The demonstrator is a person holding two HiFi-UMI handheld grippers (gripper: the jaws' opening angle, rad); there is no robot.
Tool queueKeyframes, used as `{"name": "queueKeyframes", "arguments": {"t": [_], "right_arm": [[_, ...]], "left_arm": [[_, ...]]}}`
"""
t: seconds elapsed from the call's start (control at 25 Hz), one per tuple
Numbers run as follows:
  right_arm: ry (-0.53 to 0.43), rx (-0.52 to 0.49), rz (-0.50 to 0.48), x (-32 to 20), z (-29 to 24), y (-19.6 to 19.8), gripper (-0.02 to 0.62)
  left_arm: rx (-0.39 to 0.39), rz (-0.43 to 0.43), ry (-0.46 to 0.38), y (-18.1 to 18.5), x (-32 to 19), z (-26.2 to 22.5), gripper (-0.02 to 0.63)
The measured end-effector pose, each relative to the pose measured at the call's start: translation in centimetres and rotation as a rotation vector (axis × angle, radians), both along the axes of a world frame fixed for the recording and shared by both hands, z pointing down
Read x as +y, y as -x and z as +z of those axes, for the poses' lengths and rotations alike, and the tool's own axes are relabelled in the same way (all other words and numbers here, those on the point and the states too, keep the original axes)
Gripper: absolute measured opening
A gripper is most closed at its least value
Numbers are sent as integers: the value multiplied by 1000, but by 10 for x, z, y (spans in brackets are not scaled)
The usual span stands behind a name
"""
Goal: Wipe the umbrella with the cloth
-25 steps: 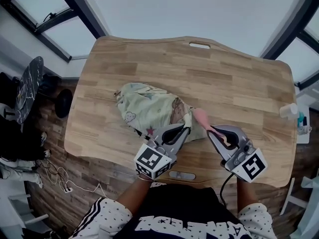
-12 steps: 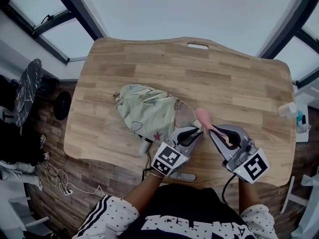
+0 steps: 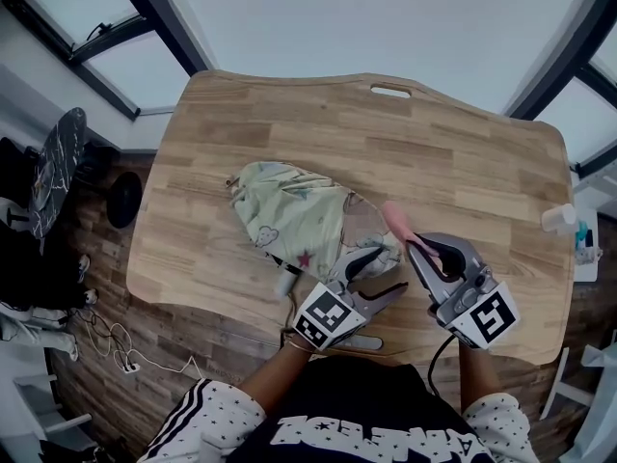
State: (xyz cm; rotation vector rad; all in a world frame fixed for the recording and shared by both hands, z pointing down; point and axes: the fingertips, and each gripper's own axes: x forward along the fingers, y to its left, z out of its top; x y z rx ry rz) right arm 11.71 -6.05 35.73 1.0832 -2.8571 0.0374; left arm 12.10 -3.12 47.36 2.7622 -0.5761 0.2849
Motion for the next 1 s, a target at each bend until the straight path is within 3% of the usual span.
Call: {"name": "queueKeyframes", "arguments": {"t": [0.32,0.4,0.48,0.56,0.72,0.88,1.0], "right_arm": [[-19,-47,9,-14,-6,20,25],[-22,-66,15,-21,-9,29,25],[-32,-81,12,-29,-13,41,25],[-40,-89,0,-35,-15,58,26],[-38,-64,-49,-46,-10,93,25],[-31,-20,-59,-61,6,124,25],[-25,0,-64,-67,16,139,25]], "left_arm": [[63,-134,-62,49,-17,-34,294],[71,-176,-99,67,-21,-44,193],[75,-239,-135,90,-28,-54,45],[74,-321,-139,117,-34,-63,-2],[57,-486,-144,170,-48,-75,-2],[75,-559,-169,212,-56,-79,-2],[45,-612,-179,235,-60,-76,-2]]}}
